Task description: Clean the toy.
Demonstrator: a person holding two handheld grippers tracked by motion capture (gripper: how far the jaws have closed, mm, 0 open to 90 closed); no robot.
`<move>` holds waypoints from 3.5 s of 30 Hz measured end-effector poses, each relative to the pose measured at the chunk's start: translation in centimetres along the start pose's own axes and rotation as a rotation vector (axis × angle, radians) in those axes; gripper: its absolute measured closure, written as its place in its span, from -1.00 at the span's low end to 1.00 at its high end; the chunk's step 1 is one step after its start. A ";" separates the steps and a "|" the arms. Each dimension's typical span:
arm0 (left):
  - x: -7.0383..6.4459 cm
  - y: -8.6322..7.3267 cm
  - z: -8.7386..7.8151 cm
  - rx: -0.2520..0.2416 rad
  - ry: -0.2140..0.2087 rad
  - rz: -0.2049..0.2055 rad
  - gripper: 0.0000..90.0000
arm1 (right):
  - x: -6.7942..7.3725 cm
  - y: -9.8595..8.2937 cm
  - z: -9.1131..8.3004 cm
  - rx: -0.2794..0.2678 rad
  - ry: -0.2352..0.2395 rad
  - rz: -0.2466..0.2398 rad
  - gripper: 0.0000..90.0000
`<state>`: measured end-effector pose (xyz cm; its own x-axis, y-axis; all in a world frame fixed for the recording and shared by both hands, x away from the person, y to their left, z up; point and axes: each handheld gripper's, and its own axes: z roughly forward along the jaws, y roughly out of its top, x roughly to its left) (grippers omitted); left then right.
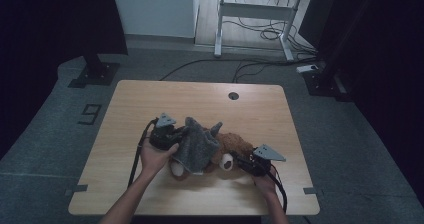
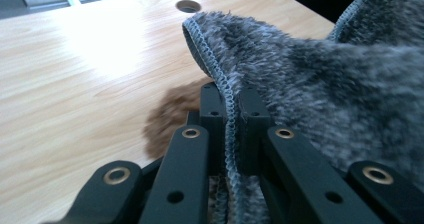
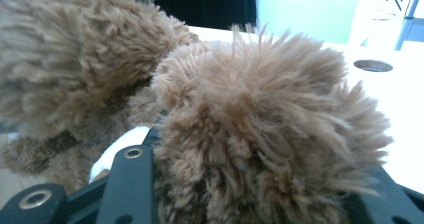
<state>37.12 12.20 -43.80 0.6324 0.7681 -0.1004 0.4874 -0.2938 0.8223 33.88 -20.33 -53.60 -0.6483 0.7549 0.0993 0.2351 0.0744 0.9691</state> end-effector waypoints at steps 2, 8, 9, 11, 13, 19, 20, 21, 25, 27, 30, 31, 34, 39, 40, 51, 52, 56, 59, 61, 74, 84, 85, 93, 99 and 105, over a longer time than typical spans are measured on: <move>-0.6 0.1 0.8 0.021 0.008 0.019 0.86 | 0.0 0.0 0.0 0.001 0.000 0.000 0.10; -0.5 -1.1 2.0 0.037 0.000 0.004 0.86 | 0.0 0.1 -0.1 0.005 -0.004 -0.001 -0.07; -0.4 -1.3 2.0 0.036 -0.007 -0.002 0.86 | 0.1 0.2 -0.2 0.008 -0.003 0.003 -0.15; -0.3 -1.8 1.8 0.025 -0.020 -0.016 0.86 | 0.2 0.5 -0.3 0.018 -0.003 0.008 -0.31; -0.3 -2.3 1.7 0.015 -0.027 -0.022 0.87 | 0.5 1.0 -0.5 0.039 -0.003 0.004 -0.44; -0.3 -3.7 1.4 -0.024 -0.049 -0.054 0.88 | 0.4 2.9 -2.0 0.049 0.032 0.042 -0.60; -0.3 -3.9 1.4 -0.028 -0.051 -0.054 0.88 | 0.1 3.6 -2.6 0.027 0.043 0.065 -0.63; -0.4 -4.0 1.3 -0.031 -0.053 -0.053 0.88 | -0.1 4.1 -2.9 0.018 0.048 0.081 -0.65; -0.7 -4.5 1.0 -0.046 -0.059 -0.057 0.88 | -0.6 6.3 -2.5 0.064 0.026 0.082 -0.68; -0.7 -4.8 0.7 -0.052 -0.068 -0.058 0.88 | -1.0 7.1 -1.6 0.110 0.035 0.086 -0.70; -0.8 -5.4 0.3 -0.060 -0.082 -0.062 0.88 | -1.1 7.2 0.3 0.218 0.048 0.066 -0.76; -0.8 -5.6 0.2 -0.062 -0.087 -0.061 0.88 | -1.1 6.9 0.8 0.255 0.053 0.062 -0.81; -0.9 -6.2 -0.3 -0.066 -0.106 -0.061 0.88 | -1.0 5.7 1.3 0.297 0.086 0.108 -0.89; -1.2 -6.8 -0.7 -0.066 -0.127 -0.059 0.88 | -0.6 4.0 0.7 0.370 0.096 0.197 -0.93; -1.2 -6.9 -0.8 -0.066 -0.130 -0.057 0.88 | -0.5 3.7 0.7 0.386 0.103 0.207 -0.93; -1.1 -7.4 -0.7 -0.089 -0.121 -0.070 0.88 | 0.6 2.4 1.0 0.406 0.093 0.178 -0.39; -1.1 -7.5 -0.8 -0.092 -0.119 -0.071 0.88 | 0.6 2.4 1.0 0.400 0.095 0.168 -0.33; -1.0 -7.7 -1.1 -0.102 -0.118 -0.079 0.88 | 0.3 2.2 1.4 0.346 0.106 0.106 -0.14; -0.8 -7.9 -1.4 -0.110 -0.120 -0.093 0.87 | 0.4 2.3 2.0 0.302 0.087 0.049 -0.03; -0.5 -7.7 -1.5 -0.108 -0.121 -0.106 0.87 | 0.8 2.5 2.4 0.275 0.049 -0.001 0.04; -1.1 -2.1 -2.4 -0.164 -0.140 -0.089 0.87 | 1.7 1.4 1.8 0.120 -0.030 -0.120 0.10; -3.2 3.1 2.5 -0.097 -0.107 -0.044 0.86 | 2.6 1.2 1.4 0.098 -0.047 -0.156 0.09; -3.4 2.9 3.3 -0.068 -0.094 -0.029 0.86 | 2.6 1.1 1.3 0.094 -0.048 -0.155 0.09; -3.0 0.5 4.2 0.007 -0.032 0.026 0.86 | 2.7 0.9 1.0 0.089 -0.043 -0.160 0.07; 0.3 -1.0 1.4 -0.023 0.027 -0.033 0.85 | 2.6 0.9 1.0 0.090 -0.046 -0.141 0.07; 4.2 -2.8 -1.0 -0.009 0.101 -0.115 0.85 | 2.3 0.8 1.0 0.091 -0.044 -0.115 0.06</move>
<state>37.79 16.82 -45.91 0.5087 0.8499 -0.1374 0.5475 -0.1962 0.8135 33.27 -17.87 -52.82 -0.6431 0.7654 -0.0229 0.2270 0.2191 0.9489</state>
